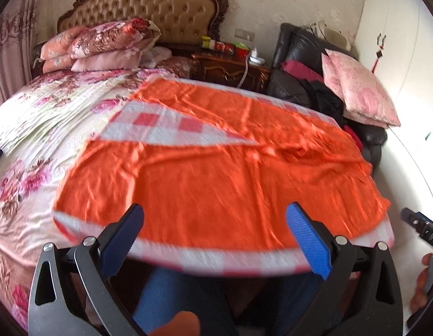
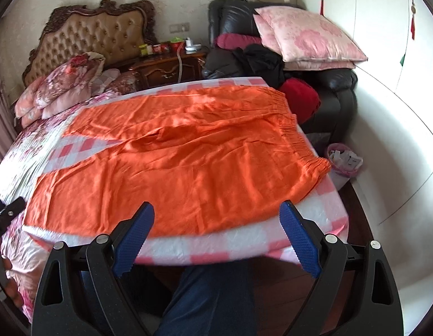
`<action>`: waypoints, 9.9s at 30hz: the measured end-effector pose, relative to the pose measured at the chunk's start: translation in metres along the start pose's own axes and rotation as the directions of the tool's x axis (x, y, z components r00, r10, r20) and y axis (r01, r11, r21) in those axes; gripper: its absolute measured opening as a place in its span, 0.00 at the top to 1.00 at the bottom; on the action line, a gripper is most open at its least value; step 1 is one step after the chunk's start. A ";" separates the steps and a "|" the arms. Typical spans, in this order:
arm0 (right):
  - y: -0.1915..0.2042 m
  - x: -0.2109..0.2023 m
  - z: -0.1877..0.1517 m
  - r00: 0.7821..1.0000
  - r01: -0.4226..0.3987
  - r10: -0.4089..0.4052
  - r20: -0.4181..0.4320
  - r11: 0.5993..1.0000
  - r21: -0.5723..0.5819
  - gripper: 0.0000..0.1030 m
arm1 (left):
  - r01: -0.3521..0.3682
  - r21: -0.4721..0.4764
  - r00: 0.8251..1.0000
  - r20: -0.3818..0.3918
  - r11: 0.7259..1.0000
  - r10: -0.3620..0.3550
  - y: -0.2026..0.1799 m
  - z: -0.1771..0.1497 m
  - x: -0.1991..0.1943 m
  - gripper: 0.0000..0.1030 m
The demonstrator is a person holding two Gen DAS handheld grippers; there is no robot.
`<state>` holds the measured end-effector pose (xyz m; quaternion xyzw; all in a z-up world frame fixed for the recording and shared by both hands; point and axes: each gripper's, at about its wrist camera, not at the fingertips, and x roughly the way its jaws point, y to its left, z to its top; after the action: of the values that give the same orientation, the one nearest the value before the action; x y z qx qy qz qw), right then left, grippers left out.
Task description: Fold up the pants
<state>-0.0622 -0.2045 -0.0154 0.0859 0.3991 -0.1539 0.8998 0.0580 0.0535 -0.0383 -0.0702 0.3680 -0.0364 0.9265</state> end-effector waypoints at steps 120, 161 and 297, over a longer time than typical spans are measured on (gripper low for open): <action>-0.189 0.075 -0.027 0.910 -0.317 0.414 -0.002 0.700 0.640 0.40 | 0.025 -0.874 0.966 -0.103 0.485 -0.237 0.322 -0.019 0.106 0.89; -0.177 0.117 0.127 0.923 -0.314 0.385 0.005 0.744 0.590 0.92 | 0.240 -0.763 0.955 0.076 0.601 -0.286 0.310 0.087 0.045 0.93; -0.128 0.118 0.007 0.974 0.195 -0.177 -0.144 0.973 0.125 0.46 | -0.171 -0.138 0.975 -0.165 0.976 0.147 0.282 0.020 0.080 0.70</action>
<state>-0.0266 -0.3509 -0.1030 0.1202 0.4525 -0.2589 0.8448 0.1345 0.3241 -0.1225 -0.1074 0.4446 0.0607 0.8872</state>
